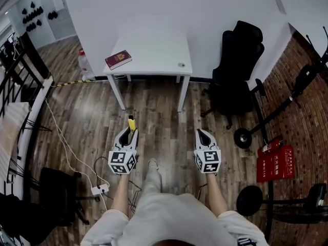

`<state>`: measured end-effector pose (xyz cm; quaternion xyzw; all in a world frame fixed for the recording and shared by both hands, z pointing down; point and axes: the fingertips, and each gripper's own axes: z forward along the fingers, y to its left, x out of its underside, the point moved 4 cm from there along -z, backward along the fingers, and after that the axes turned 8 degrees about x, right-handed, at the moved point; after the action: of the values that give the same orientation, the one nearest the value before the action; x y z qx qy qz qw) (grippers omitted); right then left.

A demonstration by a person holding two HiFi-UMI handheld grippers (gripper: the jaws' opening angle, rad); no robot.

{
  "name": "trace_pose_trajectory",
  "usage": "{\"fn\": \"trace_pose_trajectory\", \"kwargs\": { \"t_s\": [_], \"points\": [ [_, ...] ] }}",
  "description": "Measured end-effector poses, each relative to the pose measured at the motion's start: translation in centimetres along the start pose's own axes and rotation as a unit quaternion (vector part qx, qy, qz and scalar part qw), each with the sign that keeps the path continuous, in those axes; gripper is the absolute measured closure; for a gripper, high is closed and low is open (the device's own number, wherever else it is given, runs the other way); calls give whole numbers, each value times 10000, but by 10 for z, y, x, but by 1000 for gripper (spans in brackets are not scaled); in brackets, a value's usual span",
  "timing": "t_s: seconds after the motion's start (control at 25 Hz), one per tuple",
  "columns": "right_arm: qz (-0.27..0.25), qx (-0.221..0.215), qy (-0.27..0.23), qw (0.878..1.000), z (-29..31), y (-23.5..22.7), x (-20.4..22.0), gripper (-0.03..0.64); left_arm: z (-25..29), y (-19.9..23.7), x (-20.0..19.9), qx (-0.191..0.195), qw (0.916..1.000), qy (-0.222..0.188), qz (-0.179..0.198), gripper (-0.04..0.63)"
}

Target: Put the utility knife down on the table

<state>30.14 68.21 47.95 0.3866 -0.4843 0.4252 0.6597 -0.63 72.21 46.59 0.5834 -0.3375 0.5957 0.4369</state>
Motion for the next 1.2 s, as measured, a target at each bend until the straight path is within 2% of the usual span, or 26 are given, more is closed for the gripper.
{"fn": "trace_pose_trajectory", "kwargs": {
  "t_s": [0.4,0.88,1.2],
  "points": [
    [-34,116,-48,9999,128,-5,-51,618,107,89,-30,171,9998,-24,-47,486],
    [-112,184,-63,9997,270,6,-100,618,207,201,-63,247,9997,-72,-46,486],
    [-120,255,-45,9996,333,9,-108,620,257,251,-72,339,9994,-100,-3,486]
  ]
}}
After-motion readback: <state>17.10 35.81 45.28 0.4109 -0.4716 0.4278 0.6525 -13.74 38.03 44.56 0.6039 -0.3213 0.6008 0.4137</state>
